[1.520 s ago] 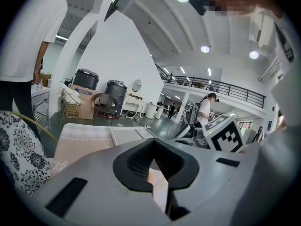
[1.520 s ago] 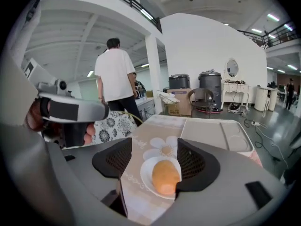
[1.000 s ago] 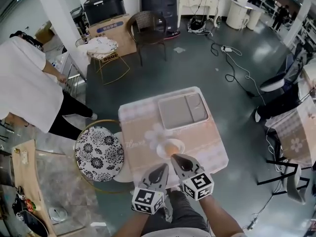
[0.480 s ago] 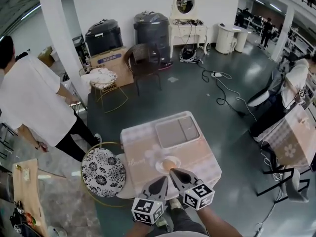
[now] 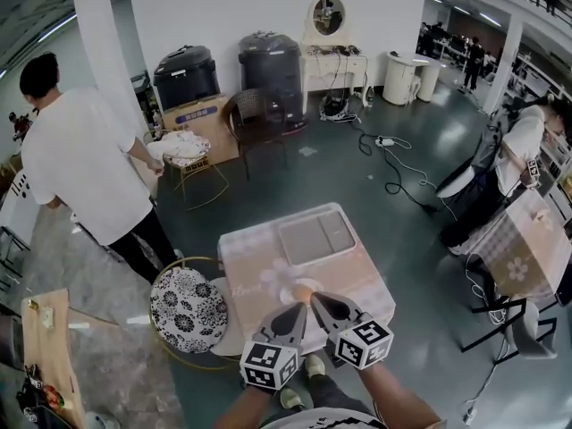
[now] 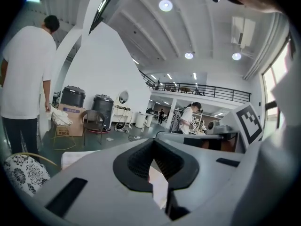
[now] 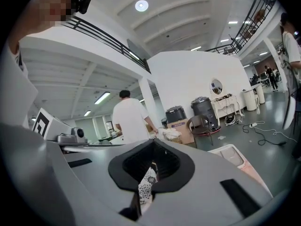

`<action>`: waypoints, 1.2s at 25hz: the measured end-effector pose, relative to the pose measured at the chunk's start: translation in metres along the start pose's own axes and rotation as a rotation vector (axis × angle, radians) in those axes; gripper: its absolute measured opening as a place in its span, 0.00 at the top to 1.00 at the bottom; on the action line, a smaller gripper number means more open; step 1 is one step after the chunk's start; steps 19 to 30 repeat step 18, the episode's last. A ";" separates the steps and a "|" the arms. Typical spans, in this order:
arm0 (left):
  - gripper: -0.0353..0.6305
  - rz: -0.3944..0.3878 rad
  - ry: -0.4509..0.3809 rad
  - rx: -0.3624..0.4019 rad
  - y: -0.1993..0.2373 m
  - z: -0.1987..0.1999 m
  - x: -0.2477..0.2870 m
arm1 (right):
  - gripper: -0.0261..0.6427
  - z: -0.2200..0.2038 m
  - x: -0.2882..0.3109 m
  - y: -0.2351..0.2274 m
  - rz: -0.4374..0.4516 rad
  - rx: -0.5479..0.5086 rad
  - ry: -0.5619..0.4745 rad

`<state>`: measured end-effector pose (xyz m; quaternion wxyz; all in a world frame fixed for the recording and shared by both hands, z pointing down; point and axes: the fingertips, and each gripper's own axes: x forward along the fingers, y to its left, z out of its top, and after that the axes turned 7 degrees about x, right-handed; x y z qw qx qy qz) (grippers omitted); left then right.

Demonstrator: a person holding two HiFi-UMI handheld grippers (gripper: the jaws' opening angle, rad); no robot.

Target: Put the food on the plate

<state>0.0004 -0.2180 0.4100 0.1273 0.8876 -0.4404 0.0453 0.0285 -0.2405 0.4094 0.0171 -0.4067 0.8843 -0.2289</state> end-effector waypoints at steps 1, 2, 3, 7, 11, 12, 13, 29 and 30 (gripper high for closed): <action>0.94 0.000 -0.002 0.002 -0.001 0.001 -0.001 | 0.94 0.001 -0.002 0.002 0.002 -0.001 -0.003; 0.94 0.000 -0.005 0.004 -0.003 0.002 -0.002 | 0.94 0.001 -0.004 0.003 0.003 -0.003 -0.004; 0.94 -0.001 -0.007 0.007 -0.005 0.003 -0.002 | 0.94 0.001 -0.006 0.004 0.003 -0.007 -0.005; 0.94 -0.002 -0.022 0.033 -0.005 0.011 -0.001 | 0.94 0.009 -0.005 0.006 0.001 -0.045 -0.004; 0.94 0.007 -0.017 0.025 0.001 0.011 -0.002 | 0.94 0.012 -0.004 0.006 -0.003 -0.051 -0.009; 0.94 0.007 -0.017 0.024 0.001 0.011 -0.002 | 0.94 0.012 -0.005 0.006 -0.005 -0.052 -0.009; 0.94 0.006 -0.017 0.024 0.000 0.011 -0.002 | 0.94 0.012 -0.006 0.006 -0.006 -0.052 -0.010; 0.94 0.009 -0.025 0.033 0.000 0.013 -0.004 | 0.94 0.014 -0.005 0.010 0.004 -0.070 -0.017; 0.94 0.009 -0.025 0.033 0.000 0.013 -0.004 | 0.94 0.014 -0.005 0.010 0.004 -0.070 -0.017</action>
